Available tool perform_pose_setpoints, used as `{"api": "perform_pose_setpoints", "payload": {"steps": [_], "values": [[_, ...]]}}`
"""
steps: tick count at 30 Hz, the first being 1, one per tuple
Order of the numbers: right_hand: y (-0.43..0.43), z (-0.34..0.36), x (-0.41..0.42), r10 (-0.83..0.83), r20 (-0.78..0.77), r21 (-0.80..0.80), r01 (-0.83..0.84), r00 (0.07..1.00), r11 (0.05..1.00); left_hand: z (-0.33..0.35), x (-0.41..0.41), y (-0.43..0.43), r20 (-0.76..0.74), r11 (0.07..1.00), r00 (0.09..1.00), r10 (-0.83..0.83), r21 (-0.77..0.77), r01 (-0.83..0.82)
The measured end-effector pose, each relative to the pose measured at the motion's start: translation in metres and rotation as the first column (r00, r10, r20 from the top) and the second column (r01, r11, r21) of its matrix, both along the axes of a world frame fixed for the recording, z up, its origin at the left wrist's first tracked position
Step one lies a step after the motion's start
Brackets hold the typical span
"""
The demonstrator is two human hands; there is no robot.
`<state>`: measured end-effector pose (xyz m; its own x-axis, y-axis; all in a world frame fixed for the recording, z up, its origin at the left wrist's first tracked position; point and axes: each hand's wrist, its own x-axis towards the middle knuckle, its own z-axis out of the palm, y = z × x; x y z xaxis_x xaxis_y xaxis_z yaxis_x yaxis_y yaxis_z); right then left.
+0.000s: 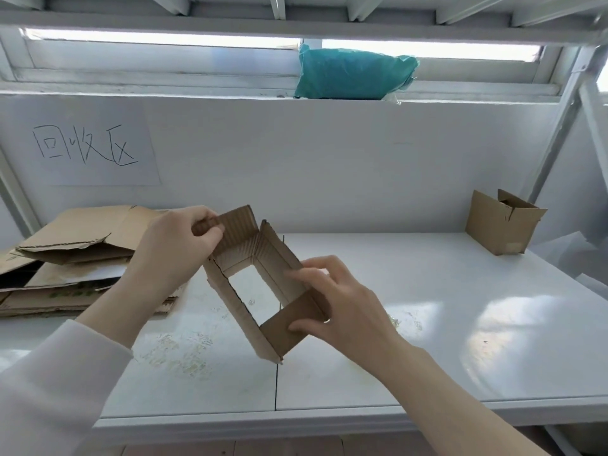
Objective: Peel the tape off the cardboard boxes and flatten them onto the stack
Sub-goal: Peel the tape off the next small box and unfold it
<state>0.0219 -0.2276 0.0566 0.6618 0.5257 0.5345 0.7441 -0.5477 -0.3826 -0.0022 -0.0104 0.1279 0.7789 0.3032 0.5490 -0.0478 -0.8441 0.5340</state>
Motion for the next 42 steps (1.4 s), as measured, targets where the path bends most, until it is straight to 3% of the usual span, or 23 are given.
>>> {"api": "perform_pose_setpoints", "payload": {"steps": [3,5,8,11,15,18,21,24,27,30,32,35,42], "values": [[0.011,0.000,-0.002,0.071,0.017,-0.092,-0.070,0.997,0.993,-0.001,-0.003,0.005,-0.012,1.000,1.000,0.004,-0.019,-0.004],[0.016,-0.003,0.000,0.107,-0.019,-0.053,-0.108,0.994,0.993,-0.002,-0.006,0.011,-0.007,0.999,1.000,0.009,-0.043,-0.009],[0.018,-0.006,0.003,0.158,-0.113,0.195,-0.134,0.981,0.972,-0.008,-0.010,0.032,0.009,0.963,0.995,-0.101,-0.252,0.100],[0.020,-0.006,0.005,0.065,-0.266,0.515,0.084,0.962,0.853,-0.017,-0.016,0.044,0.021,0.869,0.963,-0.269,-0.427,0.252],[0.035,-0.019,0.012,0.063,-0.435,0.569,0.220,0.898,0.793,-0.057,-0.006,0.056,-0.043,0.892,0.989,-0.141,-0.438,0.109],[0.048,-0.048,0.013,0.140,-0.646,0.476,0.252,0.751,0.843,-0.094,0.003,0.060,-0.117,0.882,0.993,0.003,-0.467,-0.058],[0.061,-0.083,0.015,0.017,-0.727,0.322,0.318,0.687,0.892,-0.132,0.009,0.056,-0.206,0.877,0.976,0.074,-0.452,-0.162],[0.073,-0.109,0.021,-0.125,-0.730,0.225,0.409,0.672,0.884,-0.172,0.016,0.050,-0.360,0.967,0.926,0.114,-0.174,-0.187],[0.081,-0.116,0.027,-0.289,-0.634,0.065,0.422,0.717,0.904,-0.201,0.018,0.043,-0.547,0.989,0.835,0.063,0.146,0.021],[0.088,-0.125,0.024,-0.479,-0.278,-0.245,0.420,0.833,0.874,-0.209,0.022,0.041,-0.552,0.967,0.827,0.109,0.252,0.040],[0.095,-0.135,0.019,-0.428,-0.156,-0.329,0.362,0.890,0.872,-0.208,0.025,0.042,-0.564,0.962,0.816,0.125,0.269,0.038],[0.100,-0.146,0.012,-0.378,-0.186,-0.472,0.255,0.907,0.844,-0.209,0.028,0.043,-0.599,0.965,0.793,0.110,0.257,0.060],[0.086,-0.137,-0.004,-0.341,-0.195,-0.540,0.189,0.920,0.820,-0.205,0.035,0.051,-0.639,0.969,0.763,0.097,0.235,0.074]]}}
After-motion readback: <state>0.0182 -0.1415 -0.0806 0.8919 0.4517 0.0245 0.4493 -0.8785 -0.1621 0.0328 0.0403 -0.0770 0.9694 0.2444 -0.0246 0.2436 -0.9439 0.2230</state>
